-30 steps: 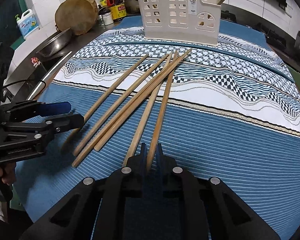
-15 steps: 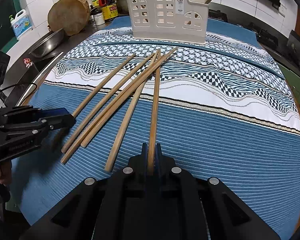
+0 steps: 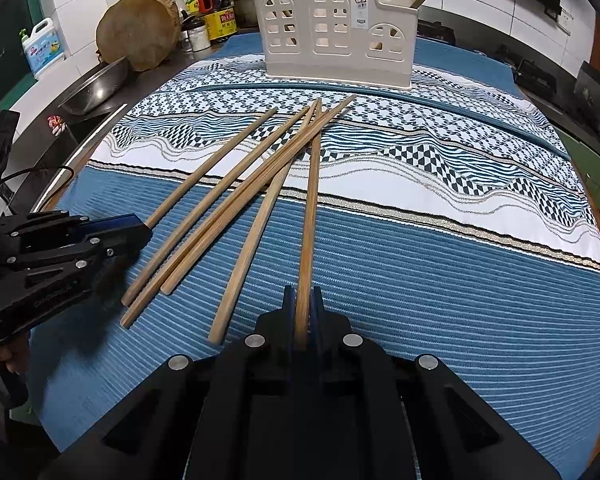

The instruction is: Organize utensils

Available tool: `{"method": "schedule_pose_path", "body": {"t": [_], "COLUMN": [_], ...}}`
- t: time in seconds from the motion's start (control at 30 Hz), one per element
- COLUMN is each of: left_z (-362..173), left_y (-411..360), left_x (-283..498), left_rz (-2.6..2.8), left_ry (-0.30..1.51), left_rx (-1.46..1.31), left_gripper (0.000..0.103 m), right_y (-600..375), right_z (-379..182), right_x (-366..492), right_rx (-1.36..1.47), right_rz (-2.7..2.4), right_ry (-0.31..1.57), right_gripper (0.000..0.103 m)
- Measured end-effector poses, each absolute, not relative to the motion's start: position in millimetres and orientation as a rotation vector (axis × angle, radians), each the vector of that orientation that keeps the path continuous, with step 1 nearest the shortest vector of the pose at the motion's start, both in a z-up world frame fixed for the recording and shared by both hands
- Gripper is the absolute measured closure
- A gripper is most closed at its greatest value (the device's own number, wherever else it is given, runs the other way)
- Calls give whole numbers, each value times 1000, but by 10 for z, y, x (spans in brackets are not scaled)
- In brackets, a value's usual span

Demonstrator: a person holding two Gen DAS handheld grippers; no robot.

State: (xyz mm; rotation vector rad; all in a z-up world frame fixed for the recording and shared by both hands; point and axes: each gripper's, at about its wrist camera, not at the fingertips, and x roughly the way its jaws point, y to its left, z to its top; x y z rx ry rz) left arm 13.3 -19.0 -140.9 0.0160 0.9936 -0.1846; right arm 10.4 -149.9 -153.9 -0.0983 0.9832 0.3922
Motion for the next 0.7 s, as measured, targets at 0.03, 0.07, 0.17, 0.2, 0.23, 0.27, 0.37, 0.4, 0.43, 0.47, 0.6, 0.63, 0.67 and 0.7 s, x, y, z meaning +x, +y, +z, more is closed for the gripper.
{"method": "schedule_pose_path", "body": {"t": [0.03, 0.07, 0.17, 0.2, 0.23, 0.27, 0.37, 0.4, 0.43, 0.47, 0.6, 0.63, 0.67, 0.7], "left_z": [-1409, -1406, -1406, -1404, -1398, -1396, -1407, -1413, -1414, -1418, -1429, -1429, -1427, -1421], "left_y": [-193, -200, -214, -203, -184, -172, -156, -165, -170, -165, -166, -176, -183, -185], "left_x": [131, 132, 124, 122, 122, 124, 124, 123, 121, 125, 108, 101, 97, 98], "left_rz": [-182, -183, -181, -180, -182, -187, -207, -218, -229, -232, -233, -233, -229, -225], "left_ry": [994, 993, 989, 990, 992, 996, 1004, 1005, 1006, 1008, 1001, 998, 997, 997], "left_rx": [16, 13, 21, 14, -1, -14, -40, -43, -51, -65, -73, -62, -52, -49], "left_gripper": [89, 90, 92, 94, 97, 97, 97, 97, 96, 96, 96, 96, 97, 97], "right_y": [-1497, -1497, -1514, -1518, -1536, -1551, -1613, -1634, -1656, -1679, -1708, -1718, -1720, -1729], "right_z": [-1539, -1539, -1514, -1489, -1459, -1429, -1276, -1213, -1147, -1085, -874, -814, -768, -693], "right_x": [102, 103, 91, 85, 77, 72, 50, 43, 35, 31, 28, 27, 21, 21], "right_rx": [-100, -100, -101, -103, -102, -102, -102, -105, -106, -107, -115, -117, -120, -124], "right_rz": [393, 395, 389, 384, 382, 380, 370, 365, 361, 361, 356, 356, 355, 353], "right_ry": [982, 982, 975, 967, 959, 952, 911, 893, 874, 858, 804, 787, 774, 753], "right_gripper": [95, 95, 96, 96, 96, 96, 96, 96, 96, 96, 96, 96, 96, 96]}}
